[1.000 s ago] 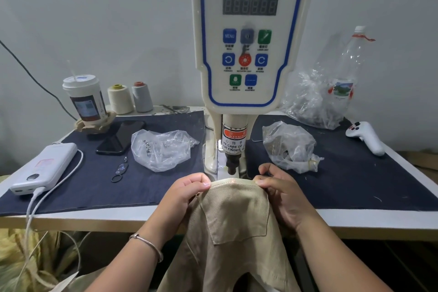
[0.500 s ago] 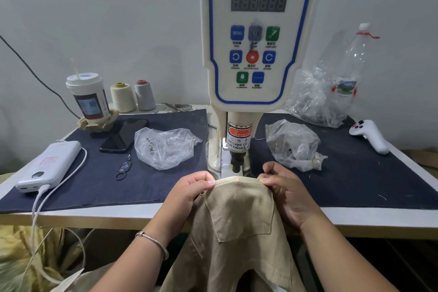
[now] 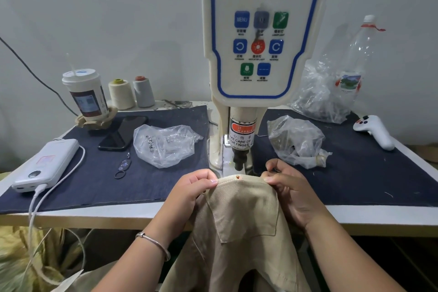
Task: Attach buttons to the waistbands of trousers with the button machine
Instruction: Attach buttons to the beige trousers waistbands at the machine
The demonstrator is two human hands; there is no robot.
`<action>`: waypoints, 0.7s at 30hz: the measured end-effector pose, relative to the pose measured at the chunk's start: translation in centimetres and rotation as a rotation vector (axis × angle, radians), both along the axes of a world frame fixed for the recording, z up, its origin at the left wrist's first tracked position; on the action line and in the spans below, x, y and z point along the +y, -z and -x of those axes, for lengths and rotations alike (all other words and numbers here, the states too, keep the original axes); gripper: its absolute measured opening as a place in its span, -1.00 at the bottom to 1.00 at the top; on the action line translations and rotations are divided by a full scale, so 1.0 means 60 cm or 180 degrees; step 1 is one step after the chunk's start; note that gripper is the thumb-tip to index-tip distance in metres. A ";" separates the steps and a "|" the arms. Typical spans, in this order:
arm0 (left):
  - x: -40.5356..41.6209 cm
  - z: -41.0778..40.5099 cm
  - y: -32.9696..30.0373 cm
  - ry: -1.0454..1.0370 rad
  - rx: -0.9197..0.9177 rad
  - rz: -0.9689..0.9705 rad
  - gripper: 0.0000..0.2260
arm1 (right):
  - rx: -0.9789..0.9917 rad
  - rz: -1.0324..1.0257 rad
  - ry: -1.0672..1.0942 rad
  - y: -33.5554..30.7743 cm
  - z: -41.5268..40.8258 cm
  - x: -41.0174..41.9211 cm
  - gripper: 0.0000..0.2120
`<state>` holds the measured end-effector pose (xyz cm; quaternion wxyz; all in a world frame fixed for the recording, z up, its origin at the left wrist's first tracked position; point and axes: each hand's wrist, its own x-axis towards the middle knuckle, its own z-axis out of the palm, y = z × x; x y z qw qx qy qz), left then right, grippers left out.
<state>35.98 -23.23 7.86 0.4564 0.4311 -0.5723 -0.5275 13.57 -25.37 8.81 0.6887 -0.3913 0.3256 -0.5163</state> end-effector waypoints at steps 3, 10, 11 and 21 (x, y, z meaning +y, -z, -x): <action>0.002 0.001 -0.001 0.0006 0.0042 -0.0007 -0.80 | 0.0016 -0.0029 0.0055 0.000 -0.001 0.000 -0.79; 0.001 0.002 0.001 0.0023 0.0084 -0.0001 -0.81 | 0.0015 -0.0069 -0.0033 0.002 0.002 -0.003 -0.75; 0.001 0.002 0.000 0.0024 0.0111 -0.0004 -0.81 | -0.0007 -0.0085 -0.0029 0.003 0.002 -0.004 -0.77; 0.025 0.004 -0.027 -0.0105 -0.0129 0.0013 -0.84 | 0.0136 0.0056 -0.0049 -0.016 0.003 0.016 -0.73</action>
